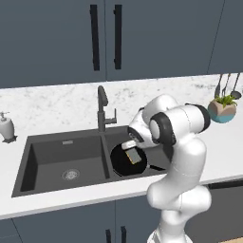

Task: Pick the pan and sponge and place them into the sink. Then turn on the water.

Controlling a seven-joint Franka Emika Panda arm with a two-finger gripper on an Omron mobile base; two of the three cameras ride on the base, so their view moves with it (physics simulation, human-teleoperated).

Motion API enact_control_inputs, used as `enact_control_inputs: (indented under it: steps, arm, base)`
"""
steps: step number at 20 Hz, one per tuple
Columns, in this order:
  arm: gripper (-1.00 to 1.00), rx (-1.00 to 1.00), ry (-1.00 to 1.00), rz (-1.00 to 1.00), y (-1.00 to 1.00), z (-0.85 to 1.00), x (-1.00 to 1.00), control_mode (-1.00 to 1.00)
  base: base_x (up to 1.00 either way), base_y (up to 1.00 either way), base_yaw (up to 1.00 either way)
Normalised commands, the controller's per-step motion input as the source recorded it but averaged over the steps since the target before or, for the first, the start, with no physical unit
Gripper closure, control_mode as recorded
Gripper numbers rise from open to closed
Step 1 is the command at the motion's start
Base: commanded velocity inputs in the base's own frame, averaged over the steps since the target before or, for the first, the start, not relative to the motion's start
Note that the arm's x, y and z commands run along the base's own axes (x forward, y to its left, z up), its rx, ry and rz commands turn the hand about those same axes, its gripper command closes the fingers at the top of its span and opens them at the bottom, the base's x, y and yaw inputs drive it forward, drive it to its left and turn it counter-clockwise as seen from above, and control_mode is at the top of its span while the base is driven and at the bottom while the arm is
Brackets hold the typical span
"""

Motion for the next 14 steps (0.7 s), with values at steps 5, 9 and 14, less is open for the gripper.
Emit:
enact_control_inputs:
  steps: [5,9,14]
  arm:
    - [-1.0,0.11,-0.2,0.0,0.0,0.44,-0.07,-1.0]
    - [-1.0,0.13,-0.2,0.0,0.0,0.58,-0.17,-1.0]
    - [-1.0,0.14,-0.19,0.0,0.0,0.63,-0.21,-1.0]
  base:
    - [0.0,0.0,0.0]
    - [0.0,0.0,0.0]
    - [0.0,0.0,0.0]
